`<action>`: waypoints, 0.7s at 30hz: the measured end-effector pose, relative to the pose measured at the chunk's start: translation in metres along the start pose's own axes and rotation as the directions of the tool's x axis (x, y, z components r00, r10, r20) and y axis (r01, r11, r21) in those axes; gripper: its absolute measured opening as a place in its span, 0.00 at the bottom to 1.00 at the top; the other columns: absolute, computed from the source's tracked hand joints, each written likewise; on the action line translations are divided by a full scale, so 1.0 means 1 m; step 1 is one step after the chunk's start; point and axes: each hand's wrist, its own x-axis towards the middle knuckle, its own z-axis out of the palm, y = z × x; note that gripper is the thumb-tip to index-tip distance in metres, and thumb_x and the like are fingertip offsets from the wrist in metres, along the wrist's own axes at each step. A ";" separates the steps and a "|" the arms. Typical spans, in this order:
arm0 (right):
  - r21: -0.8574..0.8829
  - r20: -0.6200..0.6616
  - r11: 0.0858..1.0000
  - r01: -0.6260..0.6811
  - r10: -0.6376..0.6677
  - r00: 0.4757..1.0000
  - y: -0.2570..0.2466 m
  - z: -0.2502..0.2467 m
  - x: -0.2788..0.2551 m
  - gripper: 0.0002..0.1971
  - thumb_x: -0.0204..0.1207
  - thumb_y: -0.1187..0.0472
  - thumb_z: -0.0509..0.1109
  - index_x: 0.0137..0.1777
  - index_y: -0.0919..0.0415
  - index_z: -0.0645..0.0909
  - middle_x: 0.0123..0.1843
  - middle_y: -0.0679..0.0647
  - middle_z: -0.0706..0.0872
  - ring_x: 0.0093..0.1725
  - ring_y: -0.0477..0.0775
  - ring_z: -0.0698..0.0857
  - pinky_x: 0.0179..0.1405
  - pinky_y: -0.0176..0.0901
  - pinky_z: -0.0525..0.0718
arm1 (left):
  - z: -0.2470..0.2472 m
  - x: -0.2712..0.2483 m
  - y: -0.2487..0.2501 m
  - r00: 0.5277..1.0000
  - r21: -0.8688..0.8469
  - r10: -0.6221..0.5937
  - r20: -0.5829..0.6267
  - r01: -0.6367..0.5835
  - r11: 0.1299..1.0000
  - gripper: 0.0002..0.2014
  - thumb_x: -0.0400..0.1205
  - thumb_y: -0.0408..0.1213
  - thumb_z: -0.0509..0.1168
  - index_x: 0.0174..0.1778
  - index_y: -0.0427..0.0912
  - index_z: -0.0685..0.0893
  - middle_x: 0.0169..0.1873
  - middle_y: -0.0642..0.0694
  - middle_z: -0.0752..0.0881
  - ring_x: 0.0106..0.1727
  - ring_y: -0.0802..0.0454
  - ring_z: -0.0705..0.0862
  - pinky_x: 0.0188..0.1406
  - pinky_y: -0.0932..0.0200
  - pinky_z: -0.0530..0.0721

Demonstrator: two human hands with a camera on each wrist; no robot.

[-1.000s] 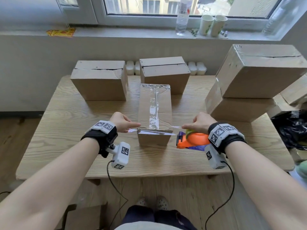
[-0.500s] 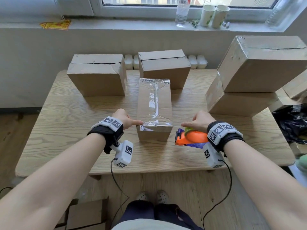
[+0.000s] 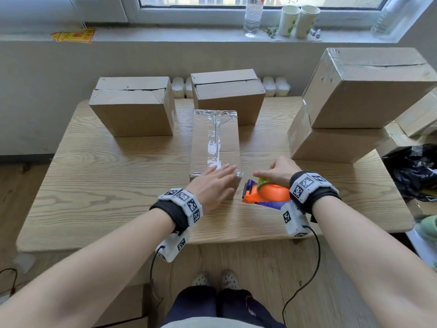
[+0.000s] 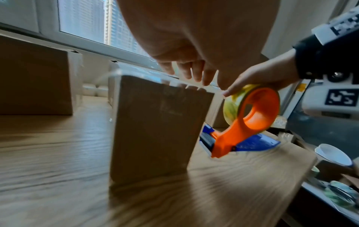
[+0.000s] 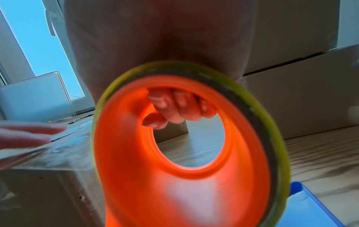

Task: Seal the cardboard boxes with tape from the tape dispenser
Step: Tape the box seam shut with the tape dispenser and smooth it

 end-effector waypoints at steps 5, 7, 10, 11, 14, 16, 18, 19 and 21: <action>0.028 0.030 1.000 0.004 -0.005 1.000 0.004 -0.002 0.000 0.30 0.66 0.36 0.74 0.19 0.55 0.65 0.21 0.52 0.70 0.24 0.54 0.69 0.25 0.43 0.62 | 0.015 0.005 0.004 1.000 -0.007 0.016 -0.020 -0.016 1.000 0.26 0.88 0.44 0.48 0.82 0.44 0.53 0.83 0.51 0.52 0.83 0.58 0.47 0.79 0.61 0.39; 0.099 0.052 0.995 -0.008 0.003 0.999 0.007 -0.004 0.003 0.25 0.71 0.44 0.73 0.22 0.59 0.70 0.24 0.53 0.73 0.26 0.54 0.71 0.27 0.43 0.65 | 0.017 0.004 0.001 1.000 -0.015 0.010 -0.022 -0.011 1.000 0.26 0.88 0.44 0.49 0.82 0.45 0.53 0.83 0.52 0.51 0.83 0.58 0.47 0.80 0.61 0.38; 0.231 0.122 0.973 -0.020 -0.009 0.992 0.012 -0.005 0.007 0.19 0.73 0.54 0.70 0.37 0.75 0.81 0.34 0.60 0.76 0.36 0.57 0.75 0.37 0.45 0.69 | 0.022 0.003 -0.007 0.999 0.031 0.038 -0.002 -0.038 0.999 0.28 0.87 0.47 0.47 0.83 0.45 0.49 0.82 0.52 0.49 0.83 0.58 0.46 0.80 0.62 0.38; 0.245 0.139 0.969 -0.021 -0.014 0.990 0.016 -0.003 0.008 0.18 0.73 0.55 0.71 0.39 0.75 0.82 0.34 0.60 0.76 0.37 0.57 0.75 0.38 0.45 0.70 | 0.024 0.002 -0.010 0.998 0.047 0.055 -0.003 -0.055 0.997 0.29 0.87 0.50 0.44 0.83 0.45 0.49 0.82 0.51 0.50 0.83 0.58 0.46 0.80 0.62 0.38; 0.202 0.155 0.978 -0.048 0.017 0.988 0.031 0.000 0.007 0.20 0.72 0.46 0.73 0.32 0.63 0.81 0.29 0.56 0.78 0.31 0.56 0.76 0.33 0.44 0.71 | 0.028 0.004 -0.016 0.994 0.078 0.108 -0.018 -0.107 0.991 0.32 0.81 0.53 0.36 0.82 0.45 0.52 0.82 0.51 0.53 0.82 0.56 0.50 0.80 0.61 0.41; 0.162 0.152 0.984 -0.079 0.054 0.987 0.042 0.000 0.002 0.27 0.68 0.37 0.73 0.23 0.58 0.71 0.22 0.52 0.71 0.24 0.53 0.70 0.27 0.43 0.65 | 0.028 0.005 -0.019 0.992 0.067 0.127 -0.018 -0.125 0.990 0.32 0.81 0.52 0.36 0.82 0.44 0.53 0.82 0.51 0.54 0.82 0.57 0.50 0.80 0.60 0.42; 0.191 0.138 0.978 -0.079 0.052 0.989 0.050 -0.001 0.001 0.29 0.66 0.34 0.73 0.22 0.56 0.66 0.22 0.51 0.67 0.24 0.53 0.67 0.28 0.43 0.62 | 0.028 0.006 -0.020 0.990 0.046 0.139 -0.032 -0.138 0.989 0.31 0.82 0.50 0.39 0.82 0.44 0.55 0.81 0.51 0.56 0.82 0.57 0.51 0.80 0.61 0.42; 0.218 0.130 0.973 -0.075 0.047 0.990 0.053 -0.001 0.002 0.28 0.67 0.35 0.73 0.23 0.57 0.69 0.23 0.53 0.69 0.25 0.54 0.69 0.29 0.43 0.64 | 0.028 0.006 -0.022 0.988 0.036 0.146 -0.039 -0.145 0.989 0.31 0.82 0.49 0.40 0.82 0.44 0.56 0.81 0.50 0.56 0.82 0.57 0.52 0.80 0.61 0.43; 0.244 0.127 0.967 -0.077 0.047 0.991 0.057 -0.001 0.000 0.26 0.68 0.35 0.72 0.28 0.60 0.76 0.27 0.56 0.76 0.29 0.55 0.74 0.33 0.44 0.69 | 0.026 0.006 -0.026 0.985 0.031 0.166 -0.044 -0.165 0.986 0.29 0.83 0.47 0.43 0.81 0.43 0.58 0.81 0.50 0.58 0.81 0.56 0.53 0.80 0.61 0.45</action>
